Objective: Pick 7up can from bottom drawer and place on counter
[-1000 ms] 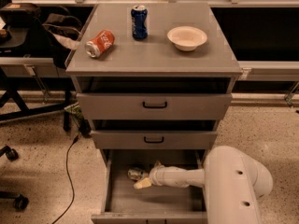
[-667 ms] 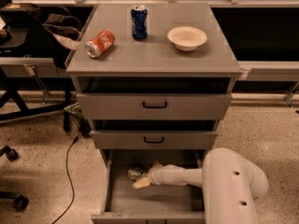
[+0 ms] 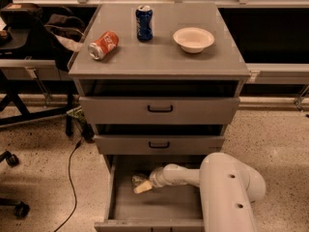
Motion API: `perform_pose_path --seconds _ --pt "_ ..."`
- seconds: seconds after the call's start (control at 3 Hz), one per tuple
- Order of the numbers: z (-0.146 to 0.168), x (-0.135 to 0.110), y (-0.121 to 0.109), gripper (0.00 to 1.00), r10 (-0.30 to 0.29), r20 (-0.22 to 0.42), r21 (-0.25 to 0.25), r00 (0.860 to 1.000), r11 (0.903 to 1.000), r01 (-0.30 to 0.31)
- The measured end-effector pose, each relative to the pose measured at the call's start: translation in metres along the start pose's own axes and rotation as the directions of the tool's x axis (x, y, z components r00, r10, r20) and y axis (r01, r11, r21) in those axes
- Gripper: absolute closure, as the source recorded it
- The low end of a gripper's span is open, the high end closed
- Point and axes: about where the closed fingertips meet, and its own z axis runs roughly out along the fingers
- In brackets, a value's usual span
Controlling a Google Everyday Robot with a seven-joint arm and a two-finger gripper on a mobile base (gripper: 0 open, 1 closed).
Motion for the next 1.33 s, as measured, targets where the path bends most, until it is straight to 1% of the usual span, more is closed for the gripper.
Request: perform_pose_path --seconds 0.33,0.67,1.0,1.33 --pt "0.010 0.000 0.000 0.00 0.008 -0.033 -0.025 0.999 0.9996 -0.009" --pt "0.016 0.004 -0.002 0.00 0.009 -0.062 -0.016 0.998 0.9998 -0.010" --pt "0.019 0.015 -0.004 0.00 0.010 -0.063 0.044 0.998 0.9990 -0.007" --pt "0.020 0.020 -0.011 0.00 0.021 -0.043 0.114 0.999 0.9934 -0.016"
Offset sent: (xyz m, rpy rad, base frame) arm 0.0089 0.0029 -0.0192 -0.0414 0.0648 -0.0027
